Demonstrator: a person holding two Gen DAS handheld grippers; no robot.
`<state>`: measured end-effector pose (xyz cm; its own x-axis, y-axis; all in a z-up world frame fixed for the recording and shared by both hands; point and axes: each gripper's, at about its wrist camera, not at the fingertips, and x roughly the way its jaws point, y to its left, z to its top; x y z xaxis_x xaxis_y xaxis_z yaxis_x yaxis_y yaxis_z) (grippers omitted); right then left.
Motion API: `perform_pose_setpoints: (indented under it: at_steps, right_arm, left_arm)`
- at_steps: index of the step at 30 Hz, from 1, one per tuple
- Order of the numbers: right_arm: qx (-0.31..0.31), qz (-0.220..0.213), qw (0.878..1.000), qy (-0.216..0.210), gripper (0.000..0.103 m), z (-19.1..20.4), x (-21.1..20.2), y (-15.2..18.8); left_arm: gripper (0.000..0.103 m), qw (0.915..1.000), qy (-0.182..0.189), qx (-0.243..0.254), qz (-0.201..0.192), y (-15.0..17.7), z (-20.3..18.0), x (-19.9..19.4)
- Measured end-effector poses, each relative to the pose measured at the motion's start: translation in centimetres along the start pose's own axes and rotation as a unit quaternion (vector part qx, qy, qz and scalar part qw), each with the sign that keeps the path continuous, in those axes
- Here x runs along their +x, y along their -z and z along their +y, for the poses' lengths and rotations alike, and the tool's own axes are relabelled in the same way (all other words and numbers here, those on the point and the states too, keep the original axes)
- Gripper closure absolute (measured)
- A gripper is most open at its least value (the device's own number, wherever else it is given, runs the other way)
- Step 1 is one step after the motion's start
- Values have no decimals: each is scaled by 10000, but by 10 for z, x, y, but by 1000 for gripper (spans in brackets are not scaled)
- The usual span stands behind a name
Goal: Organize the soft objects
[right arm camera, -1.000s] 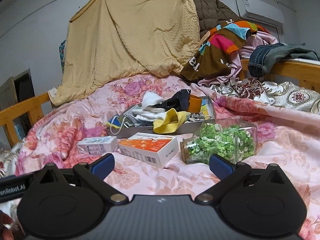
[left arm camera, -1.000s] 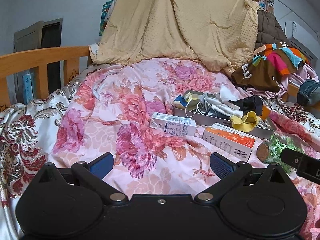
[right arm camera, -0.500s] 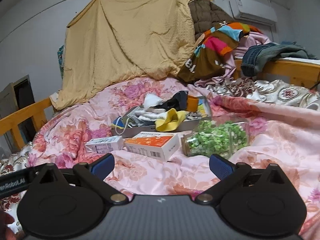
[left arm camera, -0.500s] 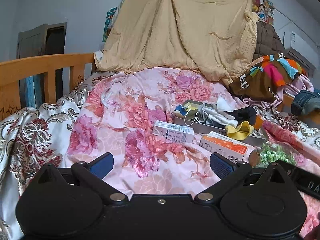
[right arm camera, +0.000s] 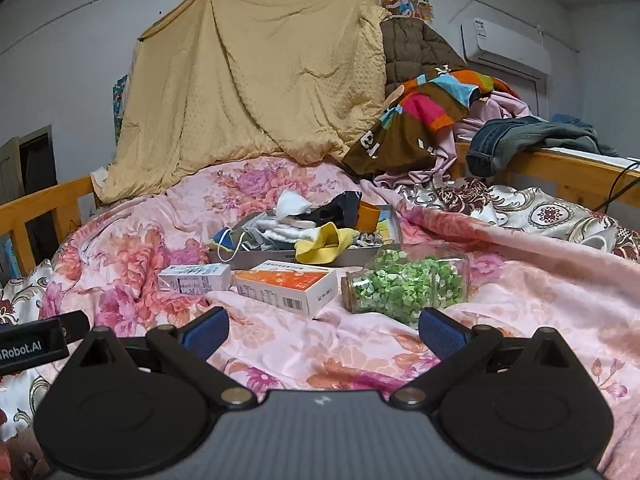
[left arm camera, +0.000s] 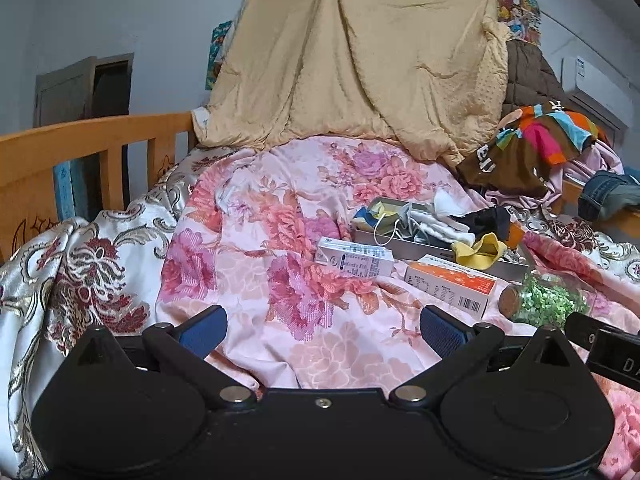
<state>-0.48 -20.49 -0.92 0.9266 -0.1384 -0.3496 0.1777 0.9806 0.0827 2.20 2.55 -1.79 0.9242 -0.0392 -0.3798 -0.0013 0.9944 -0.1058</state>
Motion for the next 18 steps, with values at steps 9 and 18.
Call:
perform_pose_setpoints:
  at_steps: [9, 18]
  right_arm:
    - [197, 128, 9997, 60, 0, -8, 8, 1]
    - [225, 196, 9995, 105, 0, -9, 11, 2]
  left_arm:
    - [1, 9998, -178, -58, 102, 7, 9, 14]
    - [1, 9998, -178, 16, 54, 8, 9, 15]
